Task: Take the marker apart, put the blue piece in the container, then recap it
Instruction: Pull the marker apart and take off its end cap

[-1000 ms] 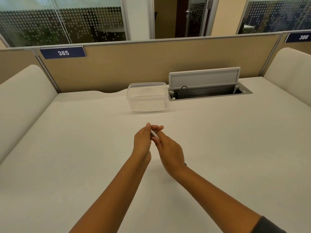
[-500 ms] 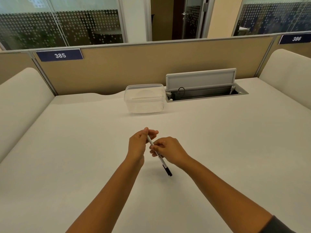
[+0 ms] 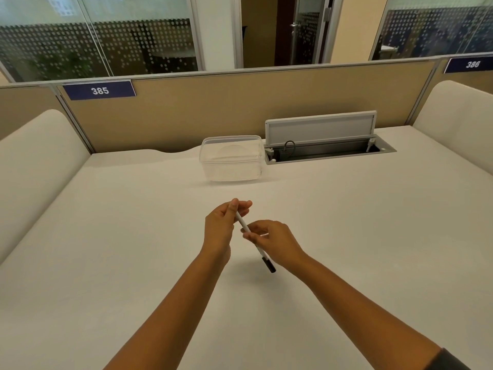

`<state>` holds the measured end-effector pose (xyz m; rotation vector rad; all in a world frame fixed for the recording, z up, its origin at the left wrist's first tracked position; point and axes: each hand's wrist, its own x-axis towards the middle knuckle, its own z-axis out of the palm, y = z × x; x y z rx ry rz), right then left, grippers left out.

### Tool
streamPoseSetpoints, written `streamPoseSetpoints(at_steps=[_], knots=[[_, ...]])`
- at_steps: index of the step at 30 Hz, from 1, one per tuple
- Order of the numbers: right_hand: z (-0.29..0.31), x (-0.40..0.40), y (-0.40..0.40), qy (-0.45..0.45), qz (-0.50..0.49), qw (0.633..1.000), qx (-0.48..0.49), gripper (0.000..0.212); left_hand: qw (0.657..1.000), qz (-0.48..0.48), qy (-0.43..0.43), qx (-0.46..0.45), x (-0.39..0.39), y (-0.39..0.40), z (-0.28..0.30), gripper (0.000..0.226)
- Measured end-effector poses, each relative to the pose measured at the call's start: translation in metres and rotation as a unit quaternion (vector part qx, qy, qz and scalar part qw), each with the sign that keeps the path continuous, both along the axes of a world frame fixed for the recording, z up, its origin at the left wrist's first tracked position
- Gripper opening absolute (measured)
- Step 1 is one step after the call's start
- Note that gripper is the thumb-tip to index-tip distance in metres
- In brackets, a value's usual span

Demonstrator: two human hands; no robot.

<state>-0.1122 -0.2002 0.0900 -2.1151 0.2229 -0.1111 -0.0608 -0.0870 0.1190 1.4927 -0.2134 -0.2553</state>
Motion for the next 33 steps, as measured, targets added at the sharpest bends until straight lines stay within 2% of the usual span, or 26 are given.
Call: streamPoseSetpoints(at_steps=[3,7,9,11,15,17,19,20,21,22,24,25,26,28,31,33], knots=[[-0.005,-0.004,-0.002,-0.025,-0.037,0.998,-0.033,0.018,1.000,-0.013,0.002,0.005,-0.003,-0.001,-0.002,0.027],[-0.007,-0.003,-0.005,-0.037,-0.095,0.991,-0.090,0.032,1.000,-0.025,0.016,0.007,-0.008,-0.003,-0.007,0.027],[-0.011,-0.002,-0.007,-0.032,-0.066,0.995,-0.061,0.032,1.000,-0.022,0.019,0.002,-0.008,-0.002,-0.007,0.029],[-0.012,-0.006,-0.007,-0.047,-0.051,0.998,-0.002,0.041,1.000,-0.019,0.015,0.000,-0.007,0.000,-0.008,0.029],[-0.012,-0.017,-0.005,-0.192,-0.134,0.969,0.075,0.033,1.000,-0.001,-0.003,-0.019,-0.006,0.001,-0.008,0.028],[-0.008,-0.021,0.002,-0.144,-0.132,0.972,0.132,0.041,1.000,0.003,0.002,-0.031,-0.005,0.001,-0.009,0.028],[-0.004,-0.021,0.011,-0.001,-0.099,0.982,0.163,0.049,0.999,-0.014,0.010,-0.031,-0.005,0.000,-0.011,0.030],[-0.003,-0.020,0.014,0.071,-0.085,0.973,0.202,0.050,0.999,-0.024,0.013,-0.029,-0.006,-0.001,-0.013,0.030],[-0.003,-0.019,0.017,0.123,-0.081,0.949,0.280,0.049,0.999,-0.030,0.014,-0.027,-0.006,-0.001,-0.015,0.030],[-0.002,-0.018,0.018,0.146,-0.087,0.908,0.383,0.047,0.999,-0.033,0.014,-0.027,-0.006,-0.001,-0.017,0.030],[-0.002,-0.016,0.018,0.143,-0.121,0.799,0.571,0.045,0.999,-0.038,0.011,-0.036,-0.005,0.001,-0.020,0.030],[-0.002,-0.015,0.017,0.133,-0.145,0.747,0.635,0.042,0.998,-0.042,0.011,-0.043,-0.005,0.003,-0.021,0.030],[-0.003,-0.014,0.016,0.120,-0.172,0.710,0.672,0.038,0.998,-0.047,0.009,-0.046,-0.005,0.004,-0.021,0.030],[-0.005,-0.012,0.013,0.087,-0.218,0.682,0.693,0.027,0.997,-0.062,0.003,-0.037,-0.005,0.007,-0.023,0.032],[-0.007,-0.011,0.009,0.055,-0.247,0.678,0.690,0.017,0.997,-0.074,-0.011,0.002,-0.005,0.011,-0.027,0.030],[-0.006,-0.012,0.008,0.046,-0.243,0.674,0.696,0.014,0.998,-0.050,-0.011,0.026,-0.004,0.013,-0.028,0.027]])
